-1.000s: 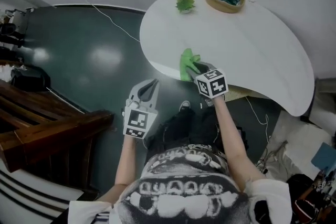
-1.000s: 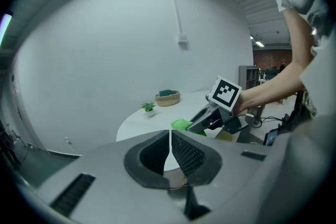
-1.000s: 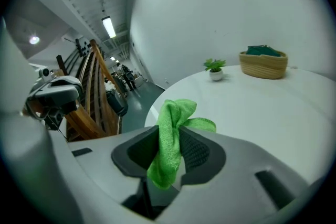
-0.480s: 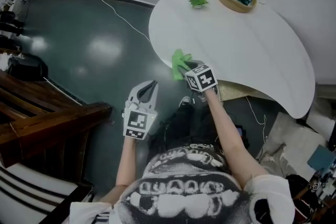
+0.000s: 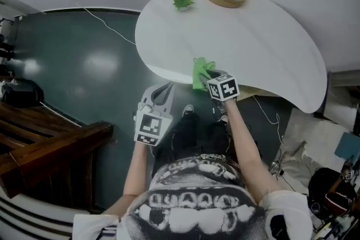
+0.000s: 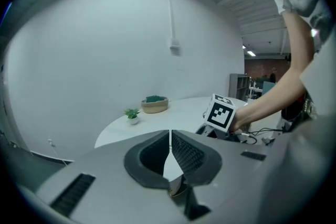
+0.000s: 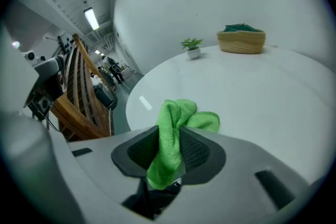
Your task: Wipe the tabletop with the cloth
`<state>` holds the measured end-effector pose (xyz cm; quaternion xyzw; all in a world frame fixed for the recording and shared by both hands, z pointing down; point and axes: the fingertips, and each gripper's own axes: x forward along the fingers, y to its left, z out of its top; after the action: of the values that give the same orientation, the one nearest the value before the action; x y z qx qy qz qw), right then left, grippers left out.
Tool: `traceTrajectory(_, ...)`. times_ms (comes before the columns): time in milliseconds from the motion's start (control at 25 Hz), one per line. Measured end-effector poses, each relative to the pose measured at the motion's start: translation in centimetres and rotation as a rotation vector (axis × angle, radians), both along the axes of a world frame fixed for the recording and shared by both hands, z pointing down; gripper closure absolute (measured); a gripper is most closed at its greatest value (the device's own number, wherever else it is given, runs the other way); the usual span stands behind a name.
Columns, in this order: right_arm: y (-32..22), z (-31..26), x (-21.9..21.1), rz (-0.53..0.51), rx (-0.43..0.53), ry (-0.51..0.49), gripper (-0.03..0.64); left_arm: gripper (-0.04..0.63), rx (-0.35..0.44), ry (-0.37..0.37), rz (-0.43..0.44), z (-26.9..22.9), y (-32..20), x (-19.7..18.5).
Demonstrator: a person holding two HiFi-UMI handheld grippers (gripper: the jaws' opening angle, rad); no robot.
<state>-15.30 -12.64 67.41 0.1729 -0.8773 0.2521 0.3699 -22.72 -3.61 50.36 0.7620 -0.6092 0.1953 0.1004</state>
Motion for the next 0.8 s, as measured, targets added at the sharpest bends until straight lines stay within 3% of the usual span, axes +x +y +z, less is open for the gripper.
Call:
traceTrajectory(320, -4.7, -0.3, 14.6, 0.203, 0.016, 0.031, 0.497, 0.583, 0.025, -0.013, 0.177, -1.2, -5.3, 10.6)
traceTrajectory(800, -9.0, 0.1, 42.2, 0.512, 0.042, 0.111, 0.497, 0.583, 0.015, -0.010, 0.394, -0.8, -9.7, 29.7)
